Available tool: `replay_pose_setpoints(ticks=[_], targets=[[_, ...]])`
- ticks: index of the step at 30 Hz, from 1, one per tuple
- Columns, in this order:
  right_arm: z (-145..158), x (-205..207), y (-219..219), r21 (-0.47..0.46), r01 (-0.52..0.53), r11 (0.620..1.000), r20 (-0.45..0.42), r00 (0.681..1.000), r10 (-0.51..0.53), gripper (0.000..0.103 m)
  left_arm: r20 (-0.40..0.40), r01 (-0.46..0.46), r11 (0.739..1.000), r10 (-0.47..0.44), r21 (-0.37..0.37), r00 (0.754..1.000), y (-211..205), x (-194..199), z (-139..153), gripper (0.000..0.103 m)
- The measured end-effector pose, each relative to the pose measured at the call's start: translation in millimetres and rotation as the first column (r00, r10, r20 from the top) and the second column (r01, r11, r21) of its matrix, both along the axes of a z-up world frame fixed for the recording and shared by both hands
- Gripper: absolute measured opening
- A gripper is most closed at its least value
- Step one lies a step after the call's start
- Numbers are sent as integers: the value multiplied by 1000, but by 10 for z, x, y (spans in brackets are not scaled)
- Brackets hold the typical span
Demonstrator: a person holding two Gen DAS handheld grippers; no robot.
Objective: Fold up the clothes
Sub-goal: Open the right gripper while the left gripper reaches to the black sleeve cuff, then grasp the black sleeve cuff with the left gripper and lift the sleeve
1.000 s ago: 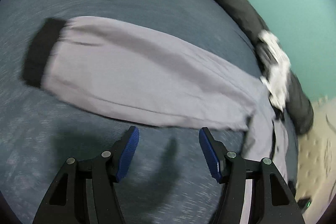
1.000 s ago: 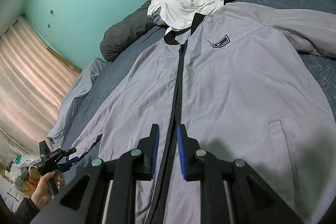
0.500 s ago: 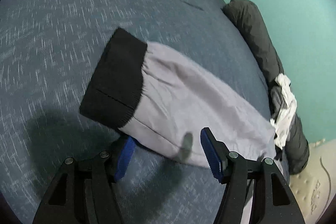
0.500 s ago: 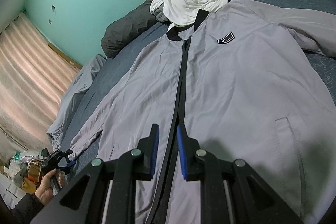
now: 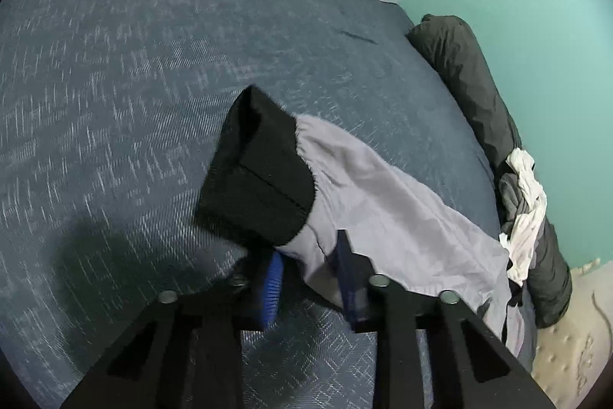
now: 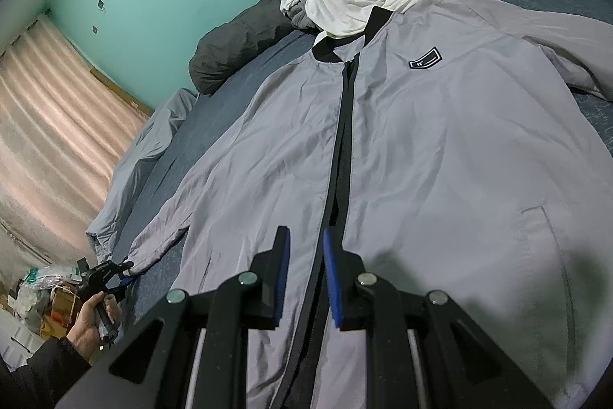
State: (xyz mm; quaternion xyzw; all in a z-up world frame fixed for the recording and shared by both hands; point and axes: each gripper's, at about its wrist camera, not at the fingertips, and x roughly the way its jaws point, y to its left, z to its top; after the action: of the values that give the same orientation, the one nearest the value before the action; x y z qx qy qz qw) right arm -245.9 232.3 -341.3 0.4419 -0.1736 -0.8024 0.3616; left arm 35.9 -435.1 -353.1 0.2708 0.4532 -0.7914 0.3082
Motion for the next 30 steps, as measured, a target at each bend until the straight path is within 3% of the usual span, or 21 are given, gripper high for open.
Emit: replay_pose_setpoints(ticks=[3, 8, 15, 20, 24, 27, 30], targets=[[-2, 6, -9, 2, -1, 1000, 0, 1000, 1, 17, 7, 27, 997, -27, -67, 1000, -60, -81, 254, 12], [-16, 5, -31, 8, -11, 1000, 1, 1000, 11, 17, 8, 59, 986, -59, -158, 998, -246, -325, 737, 9], [-68, -30, -73, 20, -28, 999, 8, 1000, 28, 17, -10, 78, 975, -82, -206, 997, -350, -618, 1225, 8], [-83, -41, -67, 23, -29, 999, 10, 1000, 28, 17, -58, 135, 953, -156, -272, 986, -199, -948, 1668, 8], [-61, -39, -36, 21, -24, 1000, 6, 1000, 24, 17, -115, 204, 922, -253, -329, 961, 126, -1296, 2162, 7], [-45, -37, -14, 20, -20, 1000, 3, 1000, 20, 17, -145, 271, 892, -341, -363, 929, 478, -1614, 2530, 6], [-30, -47, 28, 20, -13, 1000, 3, 1000, 13, 17, -154, 358, 846, -445, -396, 882, 942, -2013, 2844, 5]])
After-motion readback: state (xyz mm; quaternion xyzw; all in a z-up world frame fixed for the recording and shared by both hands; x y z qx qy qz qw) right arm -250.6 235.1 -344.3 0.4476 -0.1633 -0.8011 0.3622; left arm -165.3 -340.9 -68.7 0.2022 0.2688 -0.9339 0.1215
